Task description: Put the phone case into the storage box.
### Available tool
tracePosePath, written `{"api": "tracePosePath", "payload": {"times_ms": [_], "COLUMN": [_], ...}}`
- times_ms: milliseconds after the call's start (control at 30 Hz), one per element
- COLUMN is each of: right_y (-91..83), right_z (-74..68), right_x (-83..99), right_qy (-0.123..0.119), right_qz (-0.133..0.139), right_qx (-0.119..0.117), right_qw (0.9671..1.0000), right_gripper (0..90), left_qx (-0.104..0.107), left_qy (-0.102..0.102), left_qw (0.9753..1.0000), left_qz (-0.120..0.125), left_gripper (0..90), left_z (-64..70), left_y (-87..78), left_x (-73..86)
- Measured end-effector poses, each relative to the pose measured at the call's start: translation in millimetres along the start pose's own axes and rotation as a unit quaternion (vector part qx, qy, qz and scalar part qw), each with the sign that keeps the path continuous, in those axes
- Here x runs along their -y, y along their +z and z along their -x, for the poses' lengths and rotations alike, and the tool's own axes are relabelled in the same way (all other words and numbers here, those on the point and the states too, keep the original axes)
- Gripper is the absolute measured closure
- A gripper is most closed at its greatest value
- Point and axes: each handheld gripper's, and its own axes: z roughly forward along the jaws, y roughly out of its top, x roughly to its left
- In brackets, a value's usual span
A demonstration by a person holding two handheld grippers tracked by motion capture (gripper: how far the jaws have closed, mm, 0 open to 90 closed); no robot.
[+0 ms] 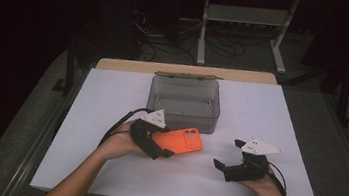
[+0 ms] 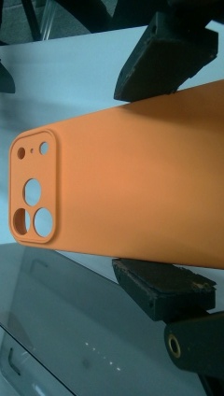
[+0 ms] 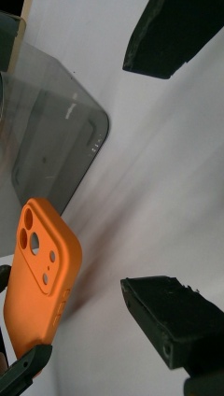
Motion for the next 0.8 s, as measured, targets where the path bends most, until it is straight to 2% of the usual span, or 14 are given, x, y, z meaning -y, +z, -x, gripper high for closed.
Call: {"api": "tracePosePath", "payload": {"times_ms": [100,400,467,800], "right_y": [0.2,0.5,0.3,0.0], "right_z": [-0.5,0.8,1.0,-0.1], "right_x": [0.2,0.0,-0.4,-10.0], "right_qy": [0.0,0.0,0.0,-0.017], "right_qz": [-0.002,-0.004,-0.002,-0.009], "right_qx": [-0.002,-0.002,-0.002,-0.026], "right_qw": [1.0,1.0,1.0,0.9995], "right_gripper": [0.0,0.0,0.0,0.0], "left_qx": [0.001,0.013,0.018,0.036], "left_qy": [0.006,0.011,0.019,0.03], "left_qw": [1.0,0.9998,0.9996,0.9989], "left_qz": [-0.005,0.007,0.005,0.004], "left_gripper": [16.3,16.3,16.3,16.3], "left_z": [-1.9,-6.4,-6.5,-6.2], "left_y": [0.4,-4.3,-4.4,-4.6], "left_x": [0.1,0.2,0.6,2.4]}}
